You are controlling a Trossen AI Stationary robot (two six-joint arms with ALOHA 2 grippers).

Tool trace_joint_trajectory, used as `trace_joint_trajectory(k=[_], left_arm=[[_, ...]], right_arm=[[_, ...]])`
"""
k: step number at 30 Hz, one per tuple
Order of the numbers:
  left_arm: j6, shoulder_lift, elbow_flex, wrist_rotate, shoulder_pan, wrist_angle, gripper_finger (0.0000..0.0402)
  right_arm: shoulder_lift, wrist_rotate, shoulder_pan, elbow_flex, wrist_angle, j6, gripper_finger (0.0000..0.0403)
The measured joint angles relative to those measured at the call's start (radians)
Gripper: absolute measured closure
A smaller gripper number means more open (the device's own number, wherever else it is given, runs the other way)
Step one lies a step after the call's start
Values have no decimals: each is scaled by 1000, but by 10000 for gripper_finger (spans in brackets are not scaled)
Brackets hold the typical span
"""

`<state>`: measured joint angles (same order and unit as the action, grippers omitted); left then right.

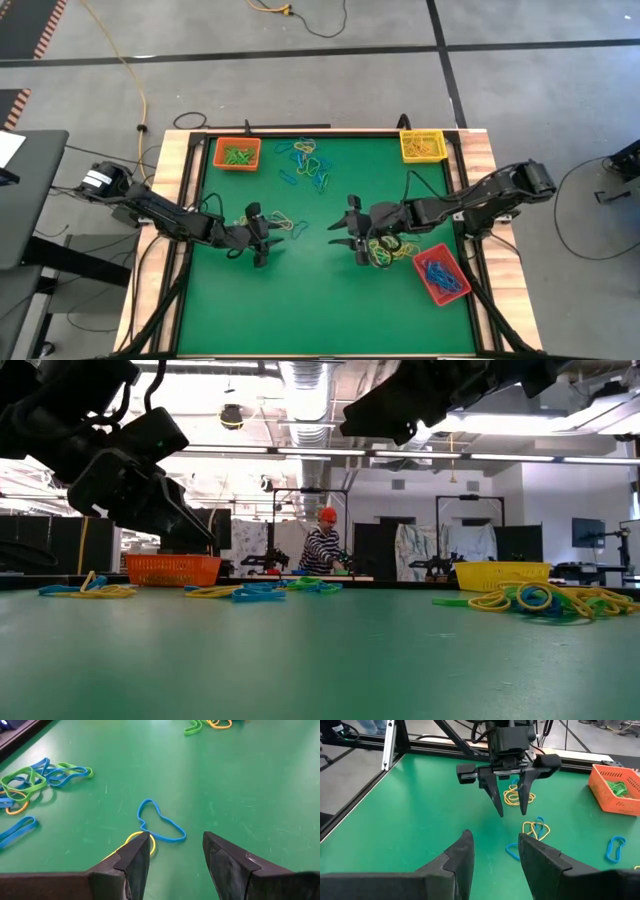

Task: Sort rubber bands into baskets
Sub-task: Put the blue rubber band into the red bin

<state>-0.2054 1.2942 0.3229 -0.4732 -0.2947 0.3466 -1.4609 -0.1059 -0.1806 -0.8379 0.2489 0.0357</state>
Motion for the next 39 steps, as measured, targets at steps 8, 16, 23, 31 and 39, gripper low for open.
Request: trace_joint_trajectory(k=[8,16,23,31,39], left_arm=[[0,0,0,0,0,0,228],[0,0,0,0,0,1,228],[0,0,0,0,0,1,228],[-1,0,0,-1,0,1,228],[-1,0,0,-1,0,2,228]], right_arm=[[0,0,-4,0,-51,-13,223],[0,0,-13,0,-201,-133,223],[0,-64,-23,0,-455,-294,223],[0,-77,6,0,-608,-385,223],[0,-79,58,0,-616,-387,223]])
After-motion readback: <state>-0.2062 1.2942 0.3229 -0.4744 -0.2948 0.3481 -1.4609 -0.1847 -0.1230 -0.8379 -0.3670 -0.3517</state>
